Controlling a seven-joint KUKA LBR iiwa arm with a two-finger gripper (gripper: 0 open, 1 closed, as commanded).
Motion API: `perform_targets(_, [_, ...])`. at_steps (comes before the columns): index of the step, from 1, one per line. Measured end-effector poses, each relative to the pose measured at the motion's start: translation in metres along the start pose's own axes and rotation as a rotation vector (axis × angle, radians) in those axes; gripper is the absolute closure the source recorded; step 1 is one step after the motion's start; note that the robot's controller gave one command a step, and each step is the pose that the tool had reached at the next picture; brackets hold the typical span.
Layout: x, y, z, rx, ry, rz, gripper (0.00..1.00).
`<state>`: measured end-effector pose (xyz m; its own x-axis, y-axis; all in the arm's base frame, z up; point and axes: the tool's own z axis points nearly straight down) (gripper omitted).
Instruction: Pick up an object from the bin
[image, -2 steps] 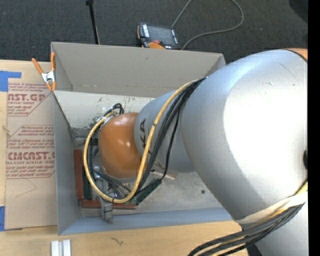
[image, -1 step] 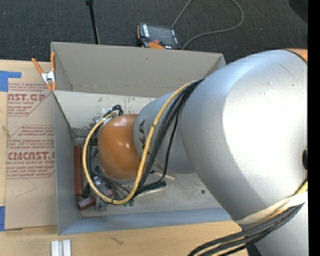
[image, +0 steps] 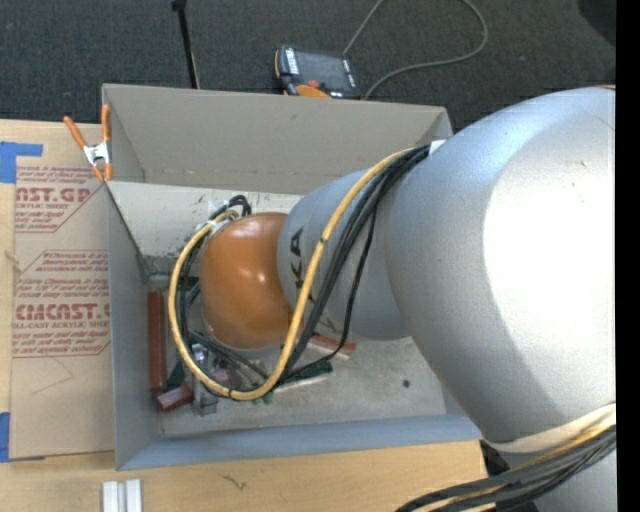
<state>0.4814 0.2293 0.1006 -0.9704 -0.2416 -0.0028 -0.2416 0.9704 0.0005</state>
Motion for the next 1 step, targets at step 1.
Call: perform_targets(1, [-0.0008, 0.0002, -0.0351, 0.000, -0.001, 0.000, 1.00])
